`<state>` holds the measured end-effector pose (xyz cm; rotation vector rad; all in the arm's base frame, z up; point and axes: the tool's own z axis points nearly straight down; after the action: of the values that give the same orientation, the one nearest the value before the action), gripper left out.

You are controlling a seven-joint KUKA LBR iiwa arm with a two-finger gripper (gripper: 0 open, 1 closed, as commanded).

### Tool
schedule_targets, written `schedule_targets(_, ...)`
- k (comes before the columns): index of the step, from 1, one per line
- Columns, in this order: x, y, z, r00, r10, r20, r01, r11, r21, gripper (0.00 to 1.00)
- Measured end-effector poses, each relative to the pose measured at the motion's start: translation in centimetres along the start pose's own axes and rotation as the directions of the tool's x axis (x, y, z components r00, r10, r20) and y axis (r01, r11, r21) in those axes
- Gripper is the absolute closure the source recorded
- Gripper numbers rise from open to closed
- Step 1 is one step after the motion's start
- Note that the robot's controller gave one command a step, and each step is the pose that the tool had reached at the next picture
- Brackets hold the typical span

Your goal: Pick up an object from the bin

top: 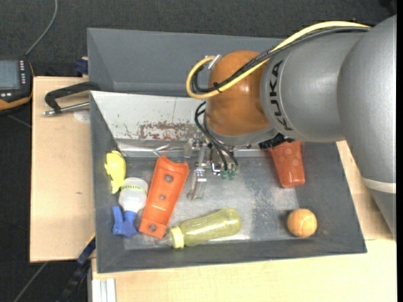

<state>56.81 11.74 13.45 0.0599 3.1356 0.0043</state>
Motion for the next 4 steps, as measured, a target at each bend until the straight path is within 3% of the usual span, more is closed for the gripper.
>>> schedule_targets(1,-1.2,3.5,5.3,0.999,0.045,0.001,-0.045,0.999,-0.002,0.0)
schedule_targets(2,-0.7,4.1,5.7,0.99,0.144,0.002,-0.144,0.99,-0.002,0.0)
schedule_targets(3,-1.2,3.4,5.7,1.0,0.022,0.004,-0.021,1.0,-0.004,0.0)
schedule_targets(4,2.4,-5.9,6.3,0.97,-0.242,0.009,0.242,0.97,-0.002,1.0)
